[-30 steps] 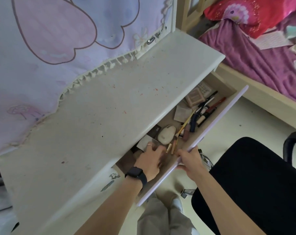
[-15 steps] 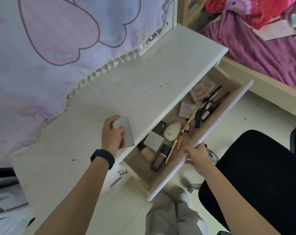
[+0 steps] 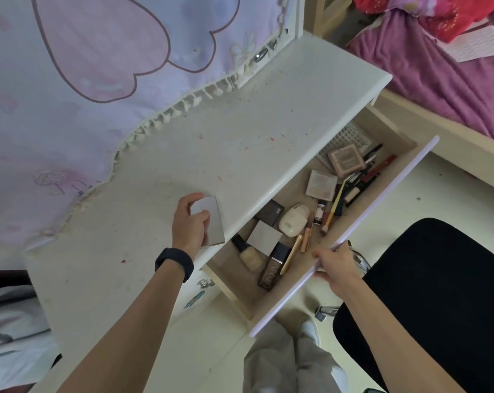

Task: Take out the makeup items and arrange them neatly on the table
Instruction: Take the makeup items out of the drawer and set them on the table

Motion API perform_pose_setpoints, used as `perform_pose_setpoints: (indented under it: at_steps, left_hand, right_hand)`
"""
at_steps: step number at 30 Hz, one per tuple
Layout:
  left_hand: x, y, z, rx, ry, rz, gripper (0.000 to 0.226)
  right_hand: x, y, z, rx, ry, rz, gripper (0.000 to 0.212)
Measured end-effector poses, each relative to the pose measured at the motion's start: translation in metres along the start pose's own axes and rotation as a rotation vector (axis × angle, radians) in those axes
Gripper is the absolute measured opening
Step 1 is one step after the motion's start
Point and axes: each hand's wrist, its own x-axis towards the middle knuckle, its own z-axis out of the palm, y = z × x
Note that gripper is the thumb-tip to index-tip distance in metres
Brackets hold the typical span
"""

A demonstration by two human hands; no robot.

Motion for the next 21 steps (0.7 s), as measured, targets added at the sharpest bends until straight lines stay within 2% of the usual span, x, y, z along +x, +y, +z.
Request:
perform_pose_setpoints:
  at_steps: [11, 14, 16, 18, 19, 21]
  left_hand:
    - [-0.008, 0.004, 0.004, 0.034, -0.004, -0.016, 0.045]
    - [-0.007, 0.003, 0.003, 0.053, -0.012, -0.012, 0.045]
    - [-0.006, 0.0, 0.001, 0.06, -0.02, -0.008, 0.044]
    - [-0.005, -0.004, -0.002, 0.071, -0.028, 0.01, 0.043]
    - [-0.005, -0.005, -0.003, 0.076, -0.039, 0.022, 0.042]
    - [-0.005, -0.008, -0.006, 0.074, -0.052, 0.037, 0.039]
  right_hand:
    - [-0.006, -0.001, -0.009, -0.044, -0.11, -0.007, 0.062]
    - [-0.013, -0.002, -0.011, -0.217, 0.004, -0.065, 0.082]
    - [-0.024, 0.003, -0.008, -0.406, 0.209, -0.218, 0.093]
    - [-0.041, 0.008, 0.002, -0.605, 0.361, -0.494, 0.09]
    - [-0.047, 0.009, 0.009, -0.718, 0.381, -0.648, 0.086]
    - [-0.05, 0.01, 0.029, -0.932, 0.3, -0.871, 0.074]
